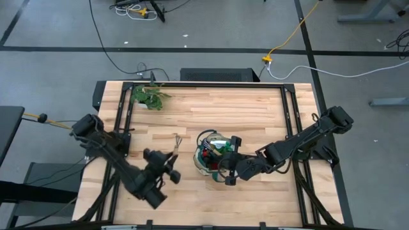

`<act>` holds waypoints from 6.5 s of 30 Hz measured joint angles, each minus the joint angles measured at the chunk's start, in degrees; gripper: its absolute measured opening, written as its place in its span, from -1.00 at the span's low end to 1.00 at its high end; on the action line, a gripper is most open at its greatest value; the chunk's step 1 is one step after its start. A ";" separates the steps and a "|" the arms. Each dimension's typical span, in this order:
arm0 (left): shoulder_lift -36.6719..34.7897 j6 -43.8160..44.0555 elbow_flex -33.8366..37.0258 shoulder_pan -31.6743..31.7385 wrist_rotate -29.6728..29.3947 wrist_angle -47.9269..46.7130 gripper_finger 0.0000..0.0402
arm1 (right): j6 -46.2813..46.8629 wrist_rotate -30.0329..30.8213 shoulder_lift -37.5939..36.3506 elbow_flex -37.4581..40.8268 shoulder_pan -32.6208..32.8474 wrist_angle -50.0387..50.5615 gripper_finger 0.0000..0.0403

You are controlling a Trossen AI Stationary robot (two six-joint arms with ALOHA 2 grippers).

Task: Pick & Place Garden tools in Gardening bag
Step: Put the light brown rake into the green gardening bag

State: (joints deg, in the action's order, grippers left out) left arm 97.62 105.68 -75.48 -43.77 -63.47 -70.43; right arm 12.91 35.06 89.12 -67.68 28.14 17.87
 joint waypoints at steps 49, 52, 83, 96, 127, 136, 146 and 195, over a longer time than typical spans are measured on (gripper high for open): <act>-4.74 -86.97 -0.02 29.01 39.91 55.67 -0.64 | 6.16 12.56 -3.39 0.00 9.14 2.42 -1.00; -4.73 -88.66 -0.02 29.69 42.45 56.91 -0.64 | 6.55 12.56 -3.39 0.00 9.23 2.44 -1.00; -1.89 -96.58 8.11 37.06 67.58 78.77 -0.64 | 7.41 15.51 -3.39 0.00 11.68 3.08 -1.00; -2.66 -95.60 20.64 37.33 69.80 101.66 -0.64 | 7.61 15.51 -3.39 0.00 11.70 3.27 -1.00; -0.13 -96.89 21.49 35.83 65.52 106.56 -0.64 | 20.76 22.11 -3.41 0.00 10.78 13.90 -0.90; 2.13 -97.12 21.53 34.84 64.64 107.50 -0.64 | 26.69 22.86 -3.41 0.00 8.34 16.12 -0.76; 2.15 -97.47 21.53 34.93 64.59 107.62 -0.64 | 26.05 22.84 -3.41 0.00 8.07 16.63 -0.42; 2.15 -97.96 21.53 34.91 62.84 108.07 -0.23 | 15.56 13.47 -2.97 0.13 2.37 8.83 -0.78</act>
State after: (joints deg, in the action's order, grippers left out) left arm 99.77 7.72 -53.95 -8.86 -0.63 37.64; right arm 28.46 48.52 86.15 -67.55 30.50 26.70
